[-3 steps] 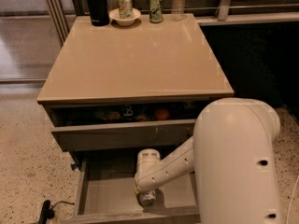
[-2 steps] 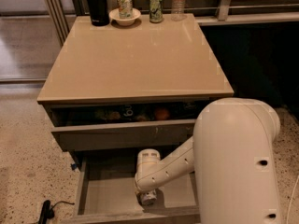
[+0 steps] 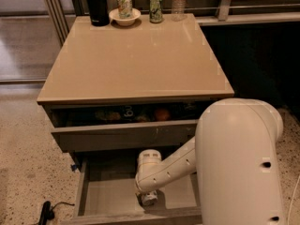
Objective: Pick blue plastic bottle from middle drawer and place on counter
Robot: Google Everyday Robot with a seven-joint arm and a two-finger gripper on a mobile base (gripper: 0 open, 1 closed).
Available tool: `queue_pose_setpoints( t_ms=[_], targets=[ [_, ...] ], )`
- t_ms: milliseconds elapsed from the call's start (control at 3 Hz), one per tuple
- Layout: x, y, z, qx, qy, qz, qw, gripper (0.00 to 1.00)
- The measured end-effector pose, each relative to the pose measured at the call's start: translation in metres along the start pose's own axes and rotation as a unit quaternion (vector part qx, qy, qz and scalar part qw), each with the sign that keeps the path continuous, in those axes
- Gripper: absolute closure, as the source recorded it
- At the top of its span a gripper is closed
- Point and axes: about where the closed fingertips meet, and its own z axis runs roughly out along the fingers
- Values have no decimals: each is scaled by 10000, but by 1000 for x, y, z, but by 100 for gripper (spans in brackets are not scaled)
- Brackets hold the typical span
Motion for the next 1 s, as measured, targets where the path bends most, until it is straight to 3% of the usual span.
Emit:
queue_pose_setpoints(
  t_ms=[667, 1000],
  targets=[
    [-3, -2, -16, -39, -9, -308, 9995, 100],
    [-5, 2, -31, -133, -27, -700, 9975, 100]
  ],
)
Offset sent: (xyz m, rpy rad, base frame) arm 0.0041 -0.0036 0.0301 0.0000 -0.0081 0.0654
